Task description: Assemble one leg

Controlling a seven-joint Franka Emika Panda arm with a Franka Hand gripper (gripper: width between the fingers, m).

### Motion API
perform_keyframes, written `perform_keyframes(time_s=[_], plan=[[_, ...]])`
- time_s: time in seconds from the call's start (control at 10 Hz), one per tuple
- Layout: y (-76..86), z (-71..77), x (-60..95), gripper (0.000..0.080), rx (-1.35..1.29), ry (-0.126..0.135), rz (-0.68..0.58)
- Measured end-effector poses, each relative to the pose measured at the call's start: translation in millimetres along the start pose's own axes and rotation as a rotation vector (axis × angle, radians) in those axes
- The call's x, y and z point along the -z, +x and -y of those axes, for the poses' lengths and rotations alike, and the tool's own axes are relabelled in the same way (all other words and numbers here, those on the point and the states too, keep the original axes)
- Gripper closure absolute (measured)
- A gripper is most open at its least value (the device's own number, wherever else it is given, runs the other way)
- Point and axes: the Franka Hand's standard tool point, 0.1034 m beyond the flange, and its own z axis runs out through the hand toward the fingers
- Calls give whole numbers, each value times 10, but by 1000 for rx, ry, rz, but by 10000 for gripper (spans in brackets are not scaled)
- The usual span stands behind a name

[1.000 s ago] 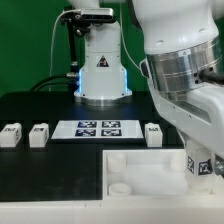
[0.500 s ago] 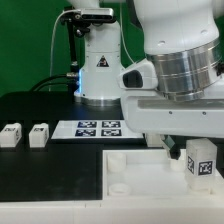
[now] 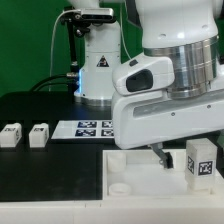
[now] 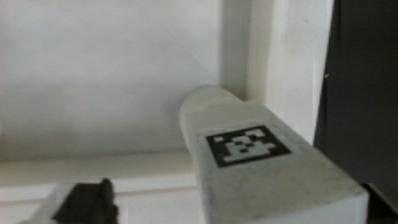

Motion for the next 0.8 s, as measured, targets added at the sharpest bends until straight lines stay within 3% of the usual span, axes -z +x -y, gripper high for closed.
perform_keyframes(time_s=[0.2,0.6,0.8], plan=[[1,17,-1,510,-114,6,-1],[13,53,-23,509,-555,9,-3],[19,40,-27,509,-913,30,-6]])
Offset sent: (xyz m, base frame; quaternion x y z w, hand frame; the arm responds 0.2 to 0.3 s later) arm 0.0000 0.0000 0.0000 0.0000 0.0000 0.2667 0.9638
